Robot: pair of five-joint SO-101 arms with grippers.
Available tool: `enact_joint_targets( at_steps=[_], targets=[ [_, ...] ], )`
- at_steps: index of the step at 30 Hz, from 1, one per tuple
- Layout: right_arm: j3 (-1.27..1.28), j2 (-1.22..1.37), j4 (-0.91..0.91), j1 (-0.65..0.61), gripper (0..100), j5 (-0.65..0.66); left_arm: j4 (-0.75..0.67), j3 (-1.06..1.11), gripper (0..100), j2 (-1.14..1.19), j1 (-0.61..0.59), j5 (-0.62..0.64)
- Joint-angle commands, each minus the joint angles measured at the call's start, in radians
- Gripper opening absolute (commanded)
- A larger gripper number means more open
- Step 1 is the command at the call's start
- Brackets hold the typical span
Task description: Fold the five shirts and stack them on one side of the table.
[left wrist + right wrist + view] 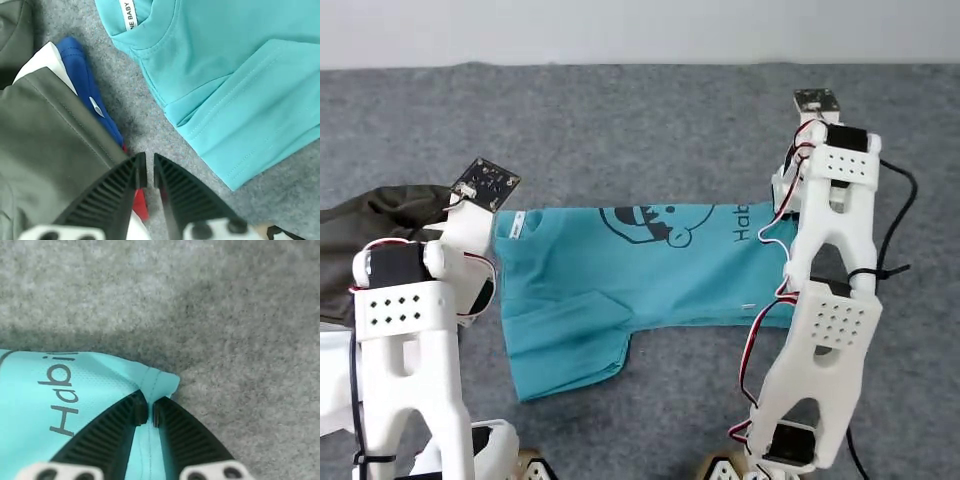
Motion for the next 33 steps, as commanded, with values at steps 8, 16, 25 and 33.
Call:
enact_joint_targets(
  at_steps=[8,16,25,33],
  targets=[
    [-0.043,-0.124,0.094,0.001,28.7,0.006,-0.012,-0.008,4,-0.025,-0.003,0.006],
    [-0.043,-0.252,0.251,-0.12,13.9,0.11,0.025,-0.061,4,-0.031,-0.023,0.023],
    [-0.035,-0.257,0.317,-0.288,2.0,0.13,0.133,-0.259,4,-0.031,-0.282,0.064],
    [-0.034,-0.248,0.318,-0.527,17.1,0.149,0.143,-0.294,4,-0.031,-0.559,0.034]
  ],
)
